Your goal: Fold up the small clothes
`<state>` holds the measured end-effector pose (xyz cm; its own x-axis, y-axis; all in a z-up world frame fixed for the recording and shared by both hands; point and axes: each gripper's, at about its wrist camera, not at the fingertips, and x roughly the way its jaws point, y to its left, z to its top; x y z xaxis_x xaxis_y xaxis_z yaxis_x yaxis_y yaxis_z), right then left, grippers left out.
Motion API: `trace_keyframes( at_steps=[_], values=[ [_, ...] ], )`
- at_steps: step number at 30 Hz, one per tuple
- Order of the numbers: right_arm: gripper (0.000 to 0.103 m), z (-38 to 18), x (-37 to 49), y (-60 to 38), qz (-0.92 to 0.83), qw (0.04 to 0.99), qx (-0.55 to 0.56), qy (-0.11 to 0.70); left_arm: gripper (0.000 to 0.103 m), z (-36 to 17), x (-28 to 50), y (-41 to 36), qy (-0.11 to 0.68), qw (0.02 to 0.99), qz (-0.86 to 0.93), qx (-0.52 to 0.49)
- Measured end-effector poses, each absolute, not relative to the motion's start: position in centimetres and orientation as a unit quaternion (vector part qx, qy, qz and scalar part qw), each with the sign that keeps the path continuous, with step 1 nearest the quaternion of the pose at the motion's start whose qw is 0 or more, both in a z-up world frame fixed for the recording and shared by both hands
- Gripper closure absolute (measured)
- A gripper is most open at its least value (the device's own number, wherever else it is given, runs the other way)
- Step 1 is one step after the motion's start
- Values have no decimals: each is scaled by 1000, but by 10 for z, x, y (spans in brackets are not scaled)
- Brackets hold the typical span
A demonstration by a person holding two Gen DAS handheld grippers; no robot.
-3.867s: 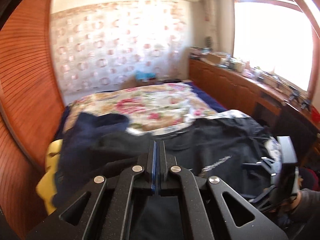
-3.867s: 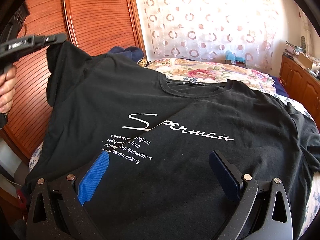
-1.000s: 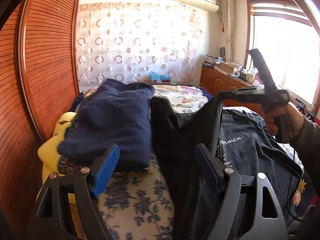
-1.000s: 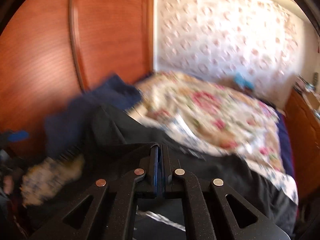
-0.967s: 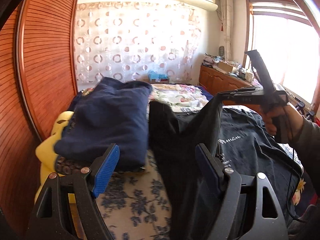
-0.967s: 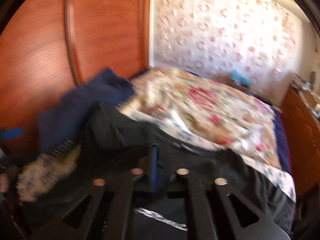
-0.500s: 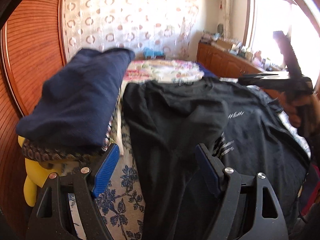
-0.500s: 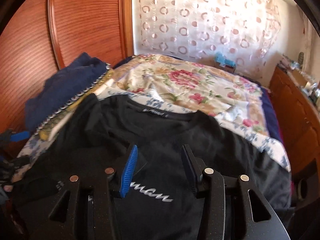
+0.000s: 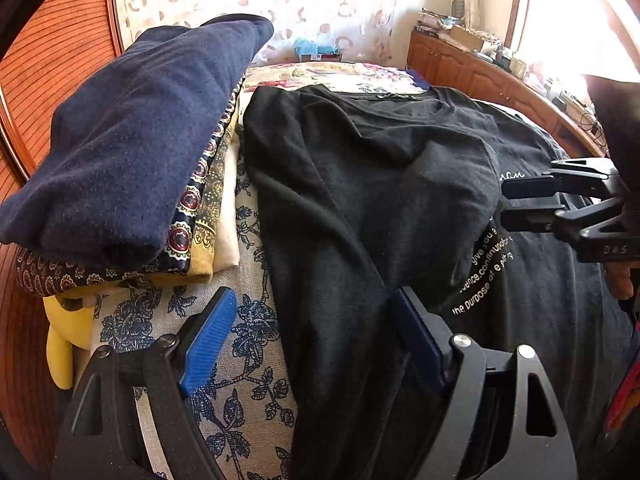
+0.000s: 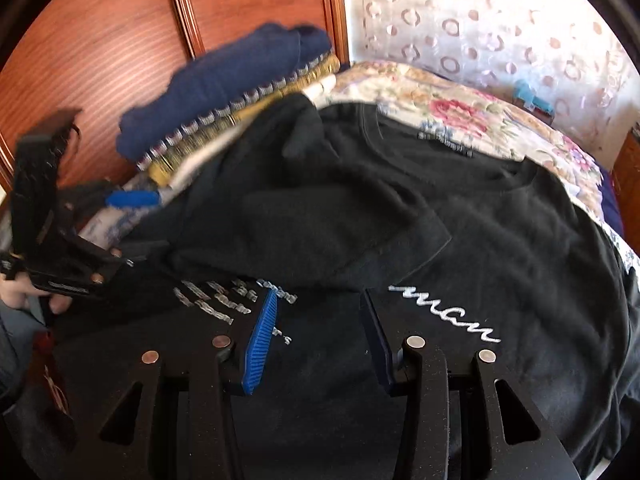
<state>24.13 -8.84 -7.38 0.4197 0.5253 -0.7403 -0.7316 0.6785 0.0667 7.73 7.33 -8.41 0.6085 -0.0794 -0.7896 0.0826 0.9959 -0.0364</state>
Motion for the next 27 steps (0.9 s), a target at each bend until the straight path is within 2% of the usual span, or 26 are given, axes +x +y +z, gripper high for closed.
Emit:
trace_keyframes(
  at_steps=[5,11,16,27],
  values=[
    [58,-67,254,-80,363,844,-145,367,22,-85,79,74,440,897,-46,0],
    [75,-46,271,-57,368,858,-134,332,22,-69,69,75,400,915,-52,-9],
    [75,-50,280,-43,370,860,-121,331,22,-53,65,66,386,919,-76,-13],
    [75,-49,282,-67,348,874,-91,327,22,-53,79,30,404,903,-145,14]
  ],
)
